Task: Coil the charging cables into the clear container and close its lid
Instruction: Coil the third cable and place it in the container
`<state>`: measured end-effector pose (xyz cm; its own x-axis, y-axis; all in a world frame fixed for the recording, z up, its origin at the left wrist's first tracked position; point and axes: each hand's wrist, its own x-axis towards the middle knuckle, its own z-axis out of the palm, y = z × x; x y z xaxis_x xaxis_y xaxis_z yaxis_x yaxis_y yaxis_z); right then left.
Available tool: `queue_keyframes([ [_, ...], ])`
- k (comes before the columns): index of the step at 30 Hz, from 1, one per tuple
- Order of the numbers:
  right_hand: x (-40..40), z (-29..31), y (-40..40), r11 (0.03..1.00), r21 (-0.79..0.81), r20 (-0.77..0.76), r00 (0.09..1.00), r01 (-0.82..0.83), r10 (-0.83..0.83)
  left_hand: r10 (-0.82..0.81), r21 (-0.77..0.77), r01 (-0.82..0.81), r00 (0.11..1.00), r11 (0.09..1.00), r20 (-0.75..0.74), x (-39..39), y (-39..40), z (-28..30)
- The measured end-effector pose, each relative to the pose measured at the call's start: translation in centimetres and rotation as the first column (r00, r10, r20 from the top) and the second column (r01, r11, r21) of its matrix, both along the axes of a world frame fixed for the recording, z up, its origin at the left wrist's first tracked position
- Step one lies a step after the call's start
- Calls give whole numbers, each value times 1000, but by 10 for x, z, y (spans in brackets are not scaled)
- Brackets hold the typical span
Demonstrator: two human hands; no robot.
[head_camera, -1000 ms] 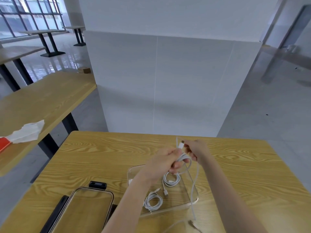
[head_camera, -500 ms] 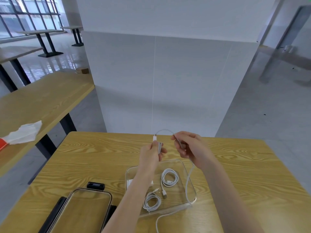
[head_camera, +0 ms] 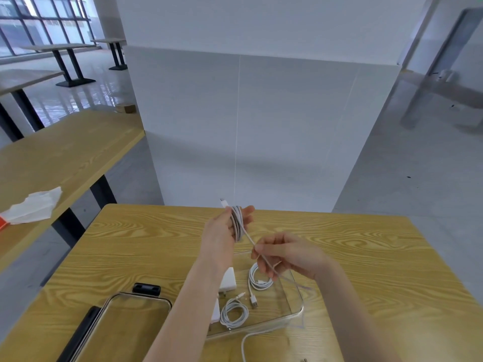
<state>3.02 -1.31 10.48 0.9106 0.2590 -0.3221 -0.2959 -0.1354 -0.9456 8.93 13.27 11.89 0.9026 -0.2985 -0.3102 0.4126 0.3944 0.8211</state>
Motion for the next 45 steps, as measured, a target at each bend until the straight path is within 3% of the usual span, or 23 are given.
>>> queue_keyframes([
  [5, 3, -21, 11, 968, -210, -124, 986, -138, 114, -113, -290, 88, 991, 953, -69, -2, 4, 11],
  [8, 5, -28, 12, 996, -86, -215, 977, -27, 8, -203, -294, 196, 979, 936, 8, -4, 8, 12],
  [10, 7, -31, 6, 995, -89, -264, 964, -37, 12, -246, -270, 255, 967, 929, 66, -7, 10, 12],
  [13, 13, -32, -7, 996, -86, -265, 964, -35, 11, -337, -46, 352, 921, 935, 196, -11, 12, 10],
  [15, 18, -29, -15, 995, -62, -235, 968, 72, -85, -429, 202, 385, 860, 901, 275, -15, 11, 7],
  [17, 22, -23, -18, 979, -42, -190, 961, 198, -203, -502, 338, 406, 818, 849, 280, -18, 9, 6],
  [21, 29, -8, -13, 921, 22, -144, 913, 388, -381, -581, 492, 422, 781, 761, 228, -24, 0, 5],
  [24, 29, 4, -4, 889, -182, -24, 902, 420, -431, -598, 592, 405, 783, 697, 169, -27, -8, 1],
  [26, 27, 12, 2, 852, -292, 74, 898, 434, -433, -571, 642, 355, 805, 679, 159, -28, -11, -5],
  [29, 22, 22, 10, 838, -331, 179, 901, 433, -395, -501, 668, 270, 847, 693, 177, -25, -14, -12],
  [33, 14, 36, 16, 854, -345, 175, 920, 390, -350, -393, 726, 75, 876, 684, 280, -20, -12, -13],
  [36, 5, 49, 19, 888, -293, 130, 935, 355, -331, -201, 635, -1, 948, 773, 246, -8, -7, -15],
  [38, -1, 53, 23, 921, -314, 102, 973, 231, -209, -92, 487, 11, 985, 873, 144, 1, -2, -14],
  [41, -8, 46, 31, 930, -366, 89, 996, 21, 12, -44, 272, 19, 995, 962, 86, 10, 5, -13],
  [45, -3, 28, 38, 934, -344, 39, 992, -99, 119, -66, 88, 62, 997, 994, 45, 11, 7, -6],
])
